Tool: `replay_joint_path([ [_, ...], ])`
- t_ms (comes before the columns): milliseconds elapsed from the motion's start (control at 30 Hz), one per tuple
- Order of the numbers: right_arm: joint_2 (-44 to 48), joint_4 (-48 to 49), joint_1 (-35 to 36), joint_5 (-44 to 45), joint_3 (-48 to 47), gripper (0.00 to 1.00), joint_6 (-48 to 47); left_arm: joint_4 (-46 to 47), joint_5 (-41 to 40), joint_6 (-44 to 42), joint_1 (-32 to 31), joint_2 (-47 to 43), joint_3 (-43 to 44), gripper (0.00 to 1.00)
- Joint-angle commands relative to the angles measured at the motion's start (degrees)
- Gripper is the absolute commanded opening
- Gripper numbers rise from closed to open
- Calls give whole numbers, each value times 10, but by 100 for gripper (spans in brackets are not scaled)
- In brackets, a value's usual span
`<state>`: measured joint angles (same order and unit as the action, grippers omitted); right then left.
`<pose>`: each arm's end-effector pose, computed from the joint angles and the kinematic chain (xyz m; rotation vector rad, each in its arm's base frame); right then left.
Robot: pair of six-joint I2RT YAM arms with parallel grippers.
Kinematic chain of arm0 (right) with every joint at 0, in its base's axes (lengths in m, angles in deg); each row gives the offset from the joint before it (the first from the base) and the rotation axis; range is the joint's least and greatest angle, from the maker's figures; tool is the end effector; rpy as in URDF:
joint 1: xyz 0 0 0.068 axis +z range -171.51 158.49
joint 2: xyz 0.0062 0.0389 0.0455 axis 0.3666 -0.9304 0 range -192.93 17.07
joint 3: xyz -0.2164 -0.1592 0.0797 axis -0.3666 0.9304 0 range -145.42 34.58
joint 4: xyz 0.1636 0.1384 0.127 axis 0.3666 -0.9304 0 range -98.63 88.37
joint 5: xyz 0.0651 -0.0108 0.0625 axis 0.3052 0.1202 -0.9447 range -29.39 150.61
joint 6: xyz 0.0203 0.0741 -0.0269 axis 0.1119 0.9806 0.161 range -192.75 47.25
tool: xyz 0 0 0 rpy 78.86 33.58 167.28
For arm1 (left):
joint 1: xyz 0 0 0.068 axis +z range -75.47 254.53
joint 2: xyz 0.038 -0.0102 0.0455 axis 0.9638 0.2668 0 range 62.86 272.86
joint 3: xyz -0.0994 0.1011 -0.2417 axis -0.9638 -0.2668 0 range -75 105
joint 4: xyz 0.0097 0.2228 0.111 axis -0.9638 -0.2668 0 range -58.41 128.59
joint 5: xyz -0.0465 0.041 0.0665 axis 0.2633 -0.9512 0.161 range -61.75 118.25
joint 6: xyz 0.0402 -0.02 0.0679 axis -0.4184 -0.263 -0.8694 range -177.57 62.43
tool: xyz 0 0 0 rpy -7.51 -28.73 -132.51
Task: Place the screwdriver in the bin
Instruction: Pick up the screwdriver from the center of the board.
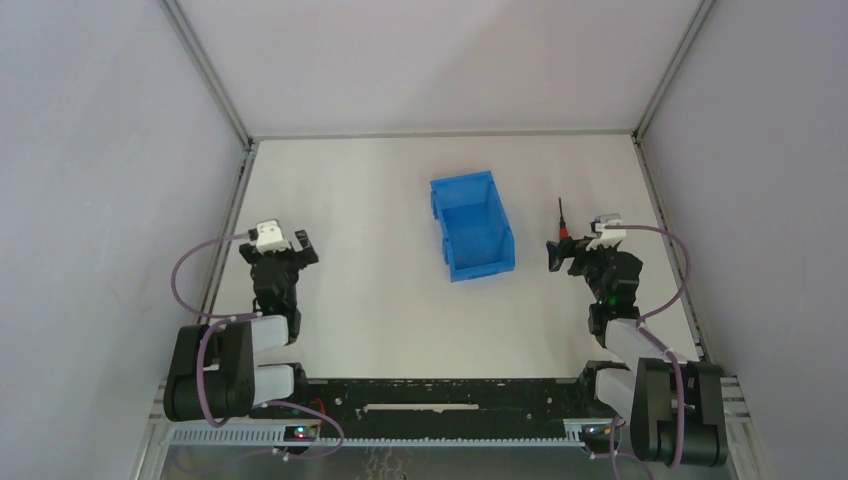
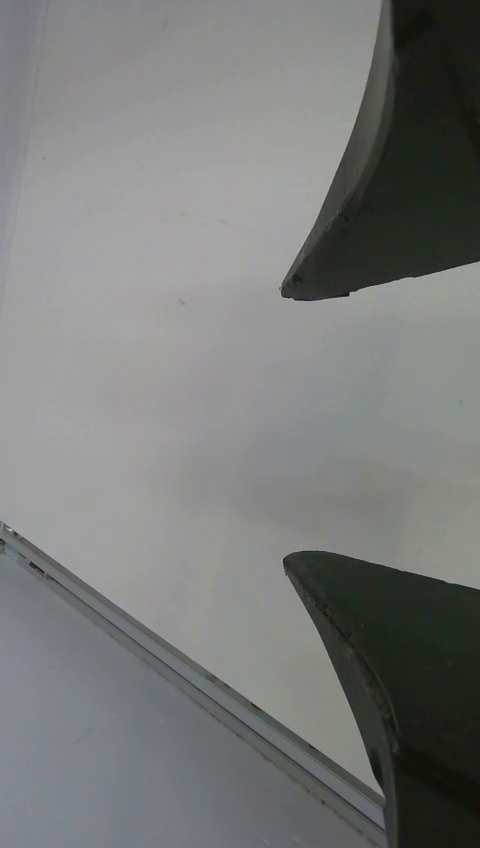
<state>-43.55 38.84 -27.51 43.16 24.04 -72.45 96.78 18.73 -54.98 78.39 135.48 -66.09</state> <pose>0.2219 -0.0021 0.1874 -0.1282 1.7297 0.1913 0.2370 0.0277 0.1777 -0.2193 1.6537 0.1553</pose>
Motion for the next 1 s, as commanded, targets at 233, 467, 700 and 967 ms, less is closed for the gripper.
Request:
replay_joint_path([
  [233, -10, -1, -3, 0, -20, 100, -6, 21, -9, -9, -4, -5, 21, 100],
  [467, -19, -8, -3, 0, -29, 100, -6, 21, -9, -9, -3, -5, 21, 100],
  [700, -19, -24, -3, -9, -40, 100, -6, 21, -8, -9, -3, -6, 21, 100],
  [967, -2, -350, -2, 55, -232, 98, 65, 21, -8, -9, -4, -5, 21, 100],
])
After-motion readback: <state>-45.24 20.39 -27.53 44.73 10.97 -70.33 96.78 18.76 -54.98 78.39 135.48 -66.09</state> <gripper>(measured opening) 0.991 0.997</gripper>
